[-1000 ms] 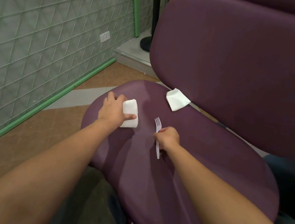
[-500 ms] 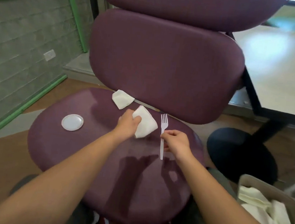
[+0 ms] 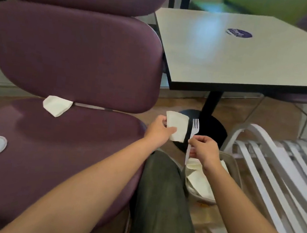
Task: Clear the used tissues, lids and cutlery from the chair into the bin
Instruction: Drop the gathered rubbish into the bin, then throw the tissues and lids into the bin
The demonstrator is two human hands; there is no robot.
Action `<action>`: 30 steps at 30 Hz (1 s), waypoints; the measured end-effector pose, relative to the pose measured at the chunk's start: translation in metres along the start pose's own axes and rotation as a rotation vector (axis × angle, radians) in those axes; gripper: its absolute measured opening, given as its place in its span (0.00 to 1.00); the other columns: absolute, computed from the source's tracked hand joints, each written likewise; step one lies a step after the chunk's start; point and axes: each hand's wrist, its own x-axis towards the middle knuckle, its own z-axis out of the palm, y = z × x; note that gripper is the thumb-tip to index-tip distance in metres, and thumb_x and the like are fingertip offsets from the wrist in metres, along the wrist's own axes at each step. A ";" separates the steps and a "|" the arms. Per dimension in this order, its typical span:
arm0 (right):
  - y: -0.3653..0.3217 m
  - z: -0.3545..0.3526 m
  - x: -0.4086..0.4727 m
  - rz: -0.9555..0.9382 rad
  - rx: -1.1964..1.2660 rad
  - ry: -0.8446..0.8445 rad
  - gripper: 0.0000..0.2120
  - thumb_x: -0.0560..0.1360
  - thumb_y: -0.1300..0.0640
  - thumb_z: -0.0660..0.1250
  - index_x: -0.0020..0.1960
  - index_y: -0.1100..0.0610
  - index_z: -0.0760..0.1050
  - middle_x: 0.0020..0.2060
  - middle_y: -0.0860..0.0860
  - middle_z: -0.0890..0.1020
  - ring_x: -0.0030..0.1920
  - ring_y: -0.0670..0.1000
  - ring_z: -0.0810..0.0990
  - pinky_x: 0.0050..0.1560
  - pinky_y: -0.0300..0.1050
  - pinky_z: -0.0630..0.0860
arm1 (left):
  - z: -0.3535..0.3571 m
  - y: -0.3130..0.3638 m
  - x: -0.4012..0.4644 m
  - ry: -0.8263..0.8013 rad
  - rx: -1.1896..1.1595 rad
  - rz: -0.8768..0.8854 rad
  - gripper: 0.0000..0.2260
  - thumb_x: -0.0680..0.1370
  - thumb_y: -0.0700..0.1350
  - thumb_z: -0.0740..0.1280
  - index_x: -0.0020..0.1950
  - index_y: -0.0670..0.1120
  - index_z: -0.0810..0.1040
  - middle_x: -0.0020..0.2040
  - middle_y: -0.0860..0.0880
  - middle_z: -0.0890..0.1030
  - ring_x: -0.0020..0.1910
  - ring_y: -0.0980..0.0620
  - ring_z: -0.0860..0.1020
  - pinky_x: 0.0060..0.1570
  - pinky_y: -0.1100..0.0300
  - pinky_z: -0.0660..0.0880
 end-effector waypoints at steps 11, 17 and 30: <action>0.078 -0.058 0.024 0.193 -0.130 0.009 0.09 0.79 0.57 0.64 0.53 0.61 0.80 0.45 0.60 0.83 0.39 0.58 0.79 0.48 0.55 0.80 | 0.088 -0.008 -0.002 -0.106 0.095 -0.048 0.30 0.74 0.42 0.73 0.71 0.51 0.61 0.62 0.45 0.76 0.59 0.45 0.77 0.57 0.51 0.78; 0.085 -0.072 0.025 0.214 0.199 0.022 0.18 0.80 0.48 0.61 0.66 0.57 0.73 0.57 0.56 0.80 0.54 0.59 0.80 0.51 0.52 0.80 | 0.119 -0.014 -0.002 -0.187 0.188 -0.092 0.29 0.73 0.42 0.73 0.69 0.53 0.63 0.59 0.47 0.77 0.56 0.45 0.78 0.55 0.48 0.79; 0.093 -0.098 0.021 0.211 -0.393 -0.117 0.22 0.78 0.54 0.64 0.72 0.55 0.70 0.69 0.55 0.73 0.69 0.59 0.70 0.69 0.51 0.67 | 0.136 -0.014 0.005 -0.143 0.301 -0.023 0.17 0.76 0.44 0.68 0.64 0.55 0.73 0.62 0.51 0.73 0.60 0.49 0.75 0.59 0.52 0.76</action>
